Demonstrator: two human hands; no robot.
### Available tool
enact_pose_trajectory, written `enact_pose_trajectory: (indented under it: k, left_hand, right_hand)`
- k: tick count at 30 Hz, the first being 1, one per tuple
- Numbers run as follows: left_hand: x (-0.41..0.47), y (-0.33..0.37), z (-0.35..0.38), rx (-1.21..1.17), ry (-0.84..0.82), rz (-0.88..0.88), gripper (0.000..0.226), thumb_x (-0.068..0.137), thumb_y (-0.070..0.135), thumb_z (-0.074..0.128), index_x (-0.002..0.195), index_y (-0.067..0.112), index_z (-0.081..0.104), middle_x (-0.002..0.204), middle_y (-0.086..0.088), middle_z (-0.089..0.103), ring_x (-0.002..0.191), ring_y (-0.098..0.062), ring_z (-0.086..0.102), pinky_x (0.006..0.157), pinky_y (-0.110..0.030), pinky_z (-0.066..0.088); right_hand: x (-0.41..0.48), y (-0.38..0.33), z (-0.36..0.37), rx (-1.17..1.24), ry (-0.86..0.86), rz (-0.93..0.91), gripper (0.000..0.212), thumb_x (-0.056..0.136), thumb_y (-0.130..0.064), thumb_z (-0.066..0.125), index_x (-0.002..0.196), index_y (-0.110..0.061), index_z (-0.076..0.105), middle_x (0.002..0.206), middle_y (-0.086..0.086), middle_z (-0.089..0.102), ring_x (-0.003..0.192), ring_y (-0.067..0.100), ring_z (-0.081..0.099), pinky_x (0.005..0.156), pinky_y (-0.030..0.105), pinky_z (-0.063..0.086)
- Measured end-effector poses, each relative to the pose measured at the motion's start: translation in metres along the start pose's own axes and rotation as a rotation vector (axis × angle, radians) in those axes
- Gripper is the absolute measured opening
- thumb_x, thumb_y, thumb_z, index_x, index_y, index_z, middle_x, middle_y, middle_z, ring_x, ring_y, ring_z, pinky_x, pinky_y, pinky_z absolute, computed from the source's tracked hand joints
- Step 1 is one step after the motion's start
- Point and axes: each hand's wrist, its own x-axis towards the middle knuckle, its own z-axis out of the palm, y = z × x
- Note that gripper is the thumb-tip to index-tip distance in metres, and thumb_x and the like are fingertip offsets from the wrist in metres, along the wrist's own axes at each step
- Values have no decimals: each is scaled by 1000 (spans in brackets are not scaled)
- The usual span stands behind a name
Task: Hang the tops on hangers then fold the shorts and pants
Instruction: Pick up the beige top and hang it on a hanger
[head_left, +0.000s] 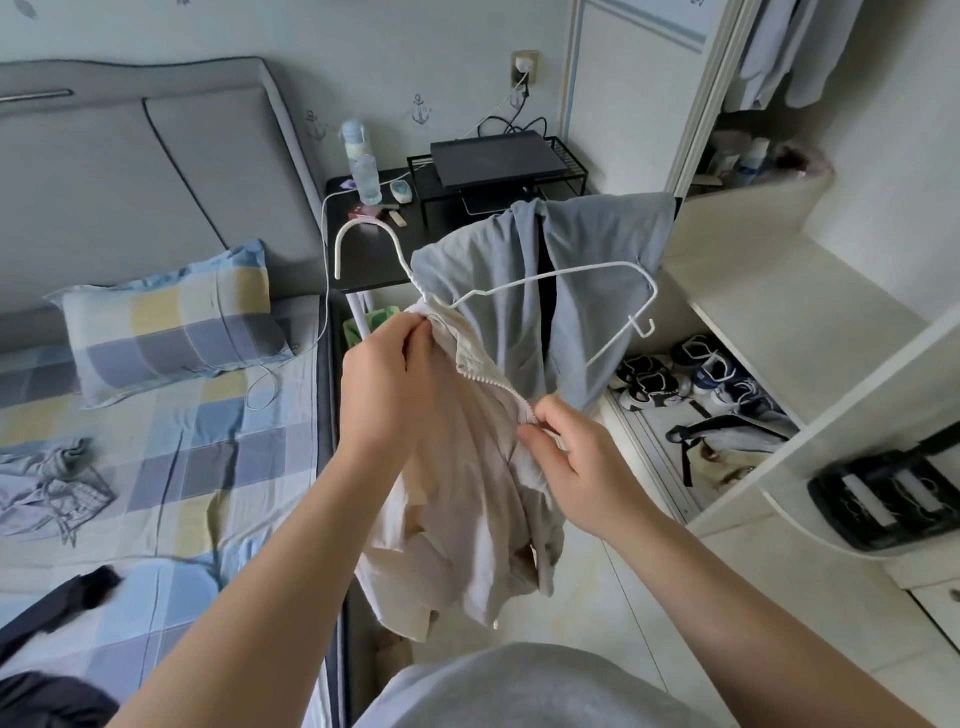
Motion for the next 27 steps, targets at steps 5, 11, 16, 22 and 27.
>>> enact_pose_trajectory:
  k: [5, 11, 16, 22, 27]
  left_hand:
    - [2, 4, 4, -21, -3, 2, 36, 96, 12, 47, 62, 22, 48, 52, 10, 43, 52, -6, 36, 47, -16, 29]
    - [3, 6, 4, -89, -63, 80, 26, 99, 14, 52, 76, 9, 63, 63, 0, 56, 58, -5, 41, 53, -18, 33]
    - [3, 3, -9, -66, -125, 136, 24, 99, 11, 55, 77, 8, 66, 66, -5, 59, 58, -2, 43, 52, -13, 32]
    - [12, -11, -35, 17, -249, 165, 20, 98, 19, 61, 82, 21, 74, 75, -2, 66, 64, -16, 55, 57, -23, 42]
    - [15, -23, -53, 119, -403, 163, 33, 96, 24, 63, 75, 50, 67, 76, 13, 70, 66, -11, 60, 57, -26, 47]
  right_hand:
    - [-7, 5, -1, -46, -62, 48, 22, 99, -40, 49, 82, -33, 37, 64, -5, 49, 51, 11, 44, 51, 28, 36]
    - [-3, 24, -9, 101, -382, 418, 14, 85, -41, 74, 89, -48, 62, 84, -25, 65, 77, -5, 62, 70, 13, 47]
    - [-2, 43, -26, -336, -626, 575, 37, 75, -55, 70, 84, -20, 63, 74, -11, 58, 65, -2, 54, 55, 14, 39]
    - [0, 66, -54, -776, -642, 509, 19, 93, -36, 54, 82, -20, 53, 68, -8, 50, 76, 11, 51, 116, 44, 12]
    - [7, 75, -83, -760, -417, 318, 22, 98, -15, 50, 102, -33, 62, 78, -21, 58, 81, 6, 54, 117, 45, 17]
